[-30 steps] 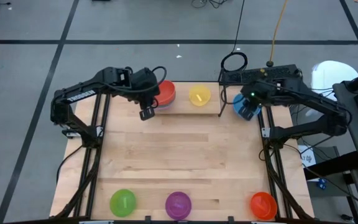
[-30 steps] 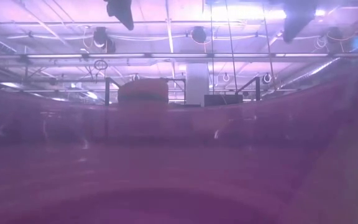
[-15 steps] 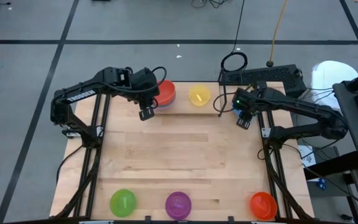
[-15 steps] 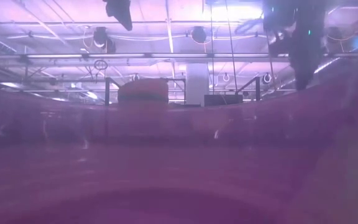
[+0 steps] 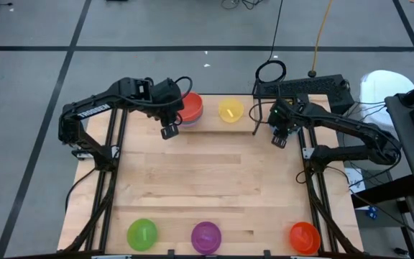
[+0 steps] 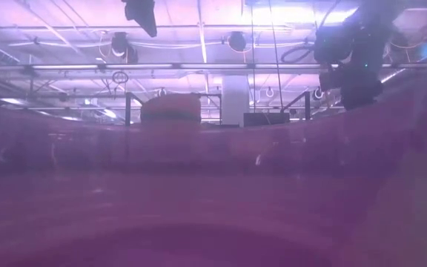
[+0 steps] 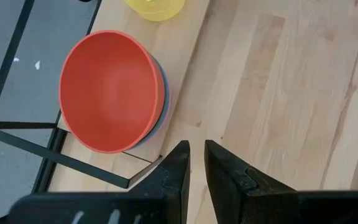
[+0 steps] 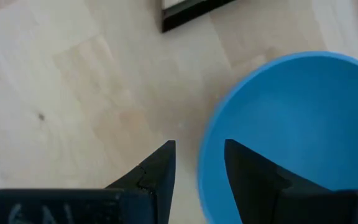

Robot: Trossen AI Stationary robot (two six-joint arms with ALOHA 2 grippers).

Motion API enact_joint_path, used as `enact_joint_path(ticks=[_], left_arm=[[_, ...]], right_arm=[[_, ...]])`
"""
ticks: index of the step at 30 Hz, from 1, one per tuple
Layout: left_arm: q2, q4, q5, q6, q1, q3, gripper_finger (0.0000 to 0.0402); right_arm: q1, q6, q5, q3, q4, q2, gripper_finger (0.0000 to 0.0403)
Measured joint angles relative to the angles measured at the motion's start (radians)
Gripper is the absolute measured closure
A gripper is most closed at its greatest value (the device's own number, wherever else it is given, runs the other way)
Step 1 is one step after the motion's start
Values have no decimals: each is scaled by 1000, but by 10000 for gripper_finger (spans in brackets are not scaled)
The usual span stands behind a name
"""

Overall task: Place and stack bowls onto a shelf
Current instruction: Stack the blue bowl on top of the orange bowl on the shelf

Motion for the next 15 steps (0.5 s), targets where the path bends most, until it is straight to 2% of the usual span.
enact_joint_path(ticks=[10,15], left_arm=[[0,0,0,-7,0,0,346],[0,0,0,-12,0,0,346]], right_arm=[[-73,11,-4,-3,19,1,273],[-89,7,-89,-3,16,1,273]])
